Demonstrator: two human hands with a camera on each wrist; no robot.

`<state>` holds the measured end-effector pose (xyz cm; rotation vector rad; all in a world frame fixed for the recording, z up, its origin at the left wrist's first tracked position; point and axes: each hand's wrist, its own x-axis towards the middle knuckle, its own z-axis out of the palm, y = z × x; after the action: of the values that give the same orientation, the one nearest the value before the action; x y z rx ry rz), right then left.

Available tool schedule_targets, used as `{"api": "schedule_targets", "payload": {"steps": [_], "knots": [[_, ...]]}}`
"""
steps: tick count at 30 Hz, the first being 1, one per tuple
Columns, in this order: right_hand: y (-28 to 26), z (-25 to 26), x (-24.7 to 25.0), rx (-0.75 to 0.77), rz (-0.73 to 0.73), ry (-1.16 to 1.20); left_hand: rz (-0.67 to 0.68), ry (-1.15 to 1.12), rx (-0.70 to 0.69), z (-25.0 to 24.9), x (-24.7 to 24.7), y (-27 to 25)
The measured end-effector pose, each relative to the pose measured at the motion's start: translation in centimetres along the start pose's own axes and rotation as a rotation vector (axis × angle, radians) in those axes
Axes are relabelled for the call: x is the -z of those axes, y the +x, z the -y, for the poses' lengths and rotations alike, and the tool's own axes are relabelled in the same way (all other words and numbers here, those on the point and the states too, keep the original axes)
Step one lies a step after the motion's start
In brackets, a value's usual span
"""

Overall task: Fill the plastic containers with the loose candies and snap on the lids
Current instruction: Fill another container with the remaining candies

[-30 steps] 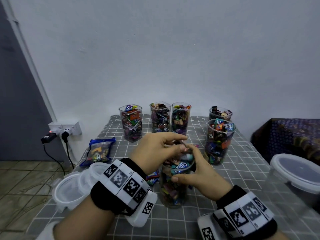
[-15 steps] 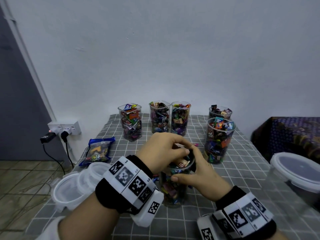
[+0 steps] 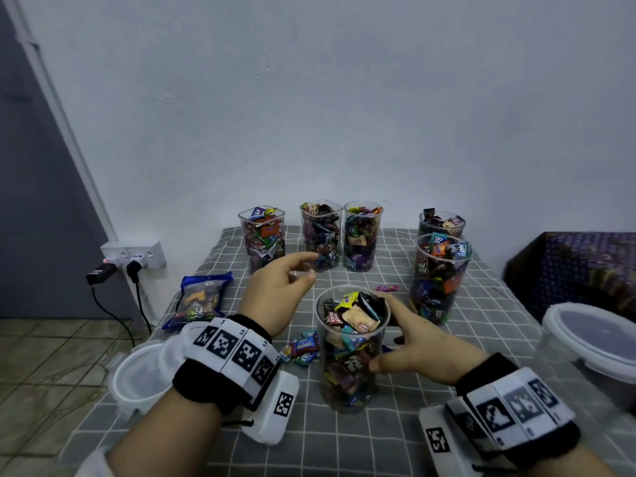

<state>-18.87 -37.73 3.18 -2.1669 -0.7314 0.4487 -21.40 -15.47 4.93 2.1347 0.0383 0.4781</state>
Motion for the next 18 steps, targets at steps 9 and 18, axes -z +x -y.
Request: {"api": "schedule_targets", "payload": {"steps": [9,18], "knots": [[0.1,-0.9,0.1,-0.134,0.024,-0.240,0.619,0.029,0.170,2.7,-0.5,-0.7],[-1.6,-1.1,-1.4,-0.212,0.061,-0.312,0.601,-0.370,0.158,2.9,-3.2,-3.3]]}}
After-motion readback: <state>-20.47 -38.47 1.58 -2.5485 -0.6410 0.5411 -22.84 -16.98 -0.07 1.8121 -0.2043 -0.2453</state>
